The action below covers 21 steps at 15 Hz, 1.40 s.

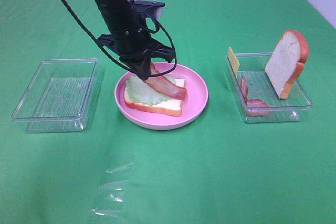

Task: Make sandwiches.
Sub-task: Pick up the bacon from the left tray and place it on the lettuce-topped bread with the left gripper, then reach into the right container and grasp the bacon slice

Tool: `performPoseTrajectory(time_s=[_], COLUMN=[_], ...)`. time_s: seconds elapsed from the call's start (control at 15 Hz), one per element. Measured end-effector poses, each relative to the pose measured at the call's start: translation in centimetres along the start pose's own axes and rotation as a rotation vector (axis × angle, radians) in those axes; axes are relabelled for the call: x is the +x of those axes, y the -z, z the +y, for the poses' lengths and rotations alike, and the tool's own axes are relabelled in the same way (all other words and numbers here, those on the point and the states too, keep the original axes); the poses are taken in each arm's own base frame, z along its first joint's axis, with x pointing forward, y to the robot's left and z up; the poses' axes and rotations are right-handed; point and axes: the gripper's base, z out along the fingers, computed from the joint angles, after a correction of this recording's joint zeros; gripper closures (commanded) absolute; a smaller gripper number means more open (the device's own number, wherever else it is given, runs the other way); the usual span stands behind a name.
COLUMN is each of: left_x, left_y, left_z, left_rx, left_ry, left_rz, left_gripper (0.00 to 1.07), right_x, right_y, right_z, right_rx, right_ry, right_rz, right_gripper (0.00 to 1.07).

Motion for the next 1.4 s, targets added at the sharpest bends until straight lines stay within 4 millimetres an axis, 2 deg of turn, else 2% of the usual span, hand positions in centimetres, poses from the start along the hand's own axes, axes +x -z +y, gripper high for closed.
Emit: performPoseTrajectory(time_s=[0.33, 0.4, 0.47, 0.53, 0.67, 0.73, 0.93, 1.27, 1.33, 1.4], left_x=[0.0, 0.0, 0.0, 0.0, 0.0, 0.0, -0.7, -2.4, -3.2, -3.2], left_y=[0.0, 0.0, 0.0, 0.0, 0.0, 0.0, 1.0, 5.2, 7.2, 7.2], left_z=[0.4, 0.4, 0.4, 0.5, 0.5, 0.5, 0.3, 0.2, 2.2, 2.2], left_rx=[-0.048, -0.049, -0.049, -0.05, -0.051, -0.051, -0.048, -0.107, -0.146, -0.146], left_ry=[-0.004, -0.005, -0.005, -0.005, 0.011, 0.03, 0.041, 0.001, 0.025, 0.025], left_rz=[-0.001, -0.001, -0.001, -0.001, -0.001, -0.002, -0.024, -0.063, -0.122, -0.122], left_gripper=[1.07, 0.99, 0.89, 0.68, 0.12, 0.05, 0.05, 0.05, 0.06, 0.06], right_x=[0.0, 0.0, 0.0, 0.0, 0.0, 0.0, 0.0, 0.0, 0.0, 0.0], right_y=[0.0, 0.0, 0.0, 0.0, 0.0, 0.0, 0.0, 0.0, 0.0, 0.0], right_z=[0.0, 0.0, 0.0, 0.0, 0.0, 0.0, 0.0, 0.0, 0.0, 0.0], right_rx=[0.0, 0.0, 0.0, 0.0, 0.0, 0.0, 0.0, 0.0, 0.0, 0.0], right_ry=[0.0, 0.0, 0.0, 0.0, 0.0, 0.0, 0.0, 0.0, 0.0, 0.0], right_rz=[0.0, 0.0, 0.0, 0.0, 0.0, 0.0, 0.0, 0.0, 0.0, 0.0], right_gripper=[0.09, 0.09, 0.09, 0.09, 0.09, 0.09, 0.09, 0.09, 0.09, 0.09])
